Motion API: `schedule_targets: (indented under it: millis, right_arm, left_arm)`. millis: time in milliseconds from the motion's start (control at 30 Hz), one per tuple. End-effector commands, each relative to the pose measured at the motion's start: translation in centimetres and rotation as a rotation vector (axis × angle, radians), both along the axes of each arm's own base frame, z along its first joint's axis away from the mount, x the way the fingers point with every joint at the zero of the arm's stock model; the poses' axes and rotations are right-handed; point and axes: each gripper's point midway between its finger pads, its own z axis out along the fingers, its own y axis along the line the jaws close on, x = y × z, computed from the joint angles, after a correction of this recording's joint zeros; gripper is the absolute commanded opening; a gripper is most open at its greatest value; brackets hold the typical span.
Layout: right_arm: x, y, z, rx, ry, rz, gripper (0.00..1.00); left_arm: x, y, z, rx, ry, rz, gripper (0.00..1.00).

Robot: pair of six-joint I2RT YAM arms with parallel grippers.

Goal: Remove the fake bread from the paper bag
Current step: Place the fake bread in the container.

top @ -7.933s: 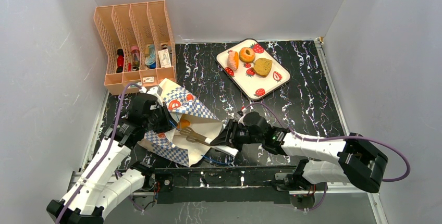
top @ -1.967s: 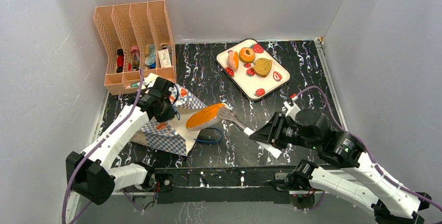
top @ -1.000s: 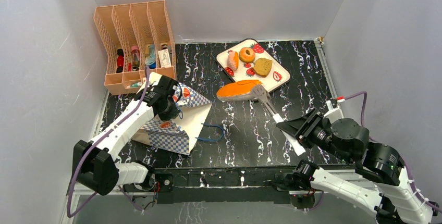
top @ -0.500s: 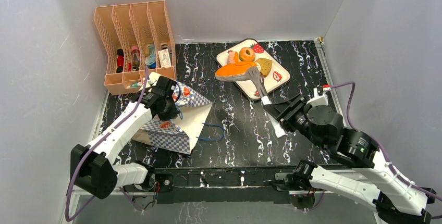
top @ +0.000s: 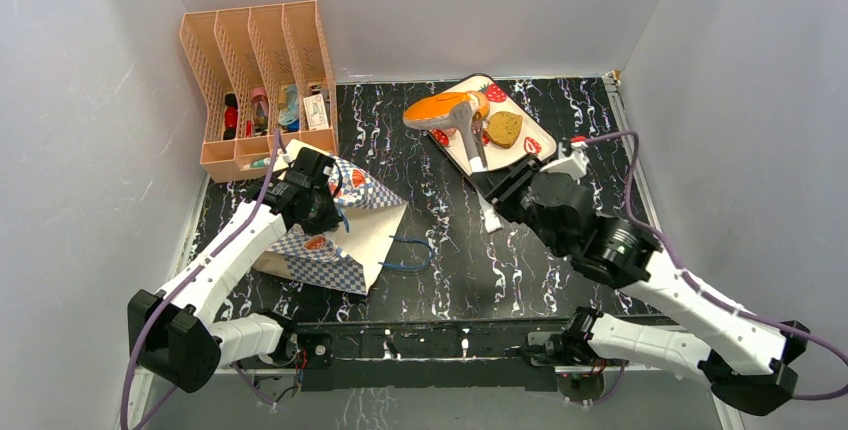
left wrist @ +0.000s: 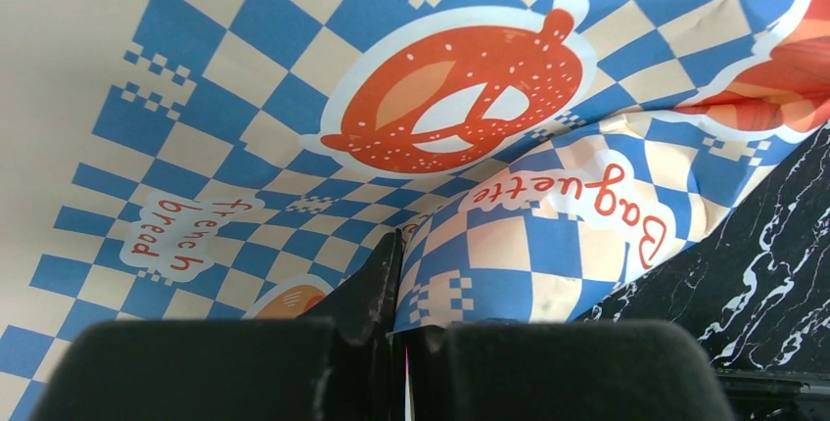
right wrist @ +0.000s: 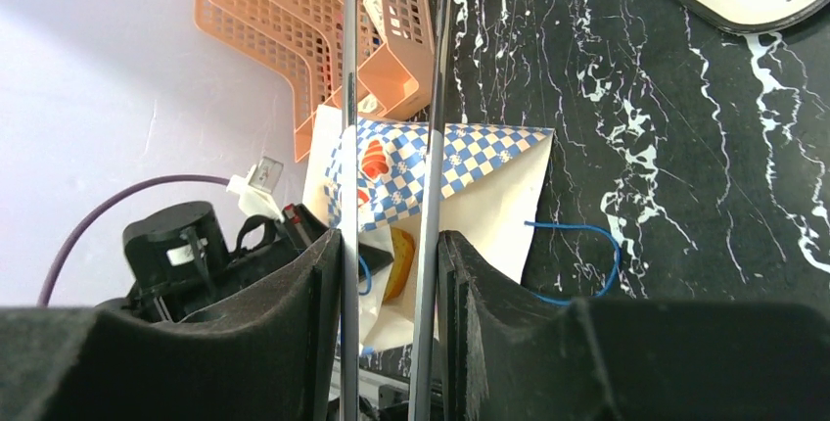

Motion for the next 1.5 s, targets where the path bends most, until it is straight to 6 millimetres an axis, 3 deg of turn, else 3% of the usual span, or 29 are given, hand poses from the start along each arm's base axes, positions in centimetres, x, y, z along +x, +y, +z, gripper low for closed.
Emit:
schedule_targets:
  millis: [0,133,267,467,667,1467]
  right_arm:
    - [3.5,0.8,5.8,0.139,-0.145,-0.026,0.0]
    - [6.8,-0.1,5.8,0.167,-0.151,-0.023,0.0]
    - [9.7,-2.3,5.8,0.182,-0.152,-0.059,0.0]
    - [11.6,-6.0,4.2,0.273,-0.127,-0.096,0.0]
    - [11.6,-7.9,1.6,0.329,-0.103,-0.129,0.0]
    - [8.4,-8.9,-12.0,0.243,0.051,-0.159,0.0]
  left_arm:
    - [-0.7,-0.6,1.2,-0.039,0.002,-0.043,0.0]
    - [-0.8,-0.6,1.7,-0.044,-0.005,-0.052,0.0]
    - [-1.1,-0.5,2.0,-0.049,-0.008,-0.054,0.0]
    - [-1.6,0.0,2.3,-0.039,-0.017,-0.055,0.0]
    - [-1.6,-0.1,2.3,-0.04,-0.012,-0.058,0.0]
    - [-1.0,-0.3,2.5,-0.018,0.03,-0.07,0.0]
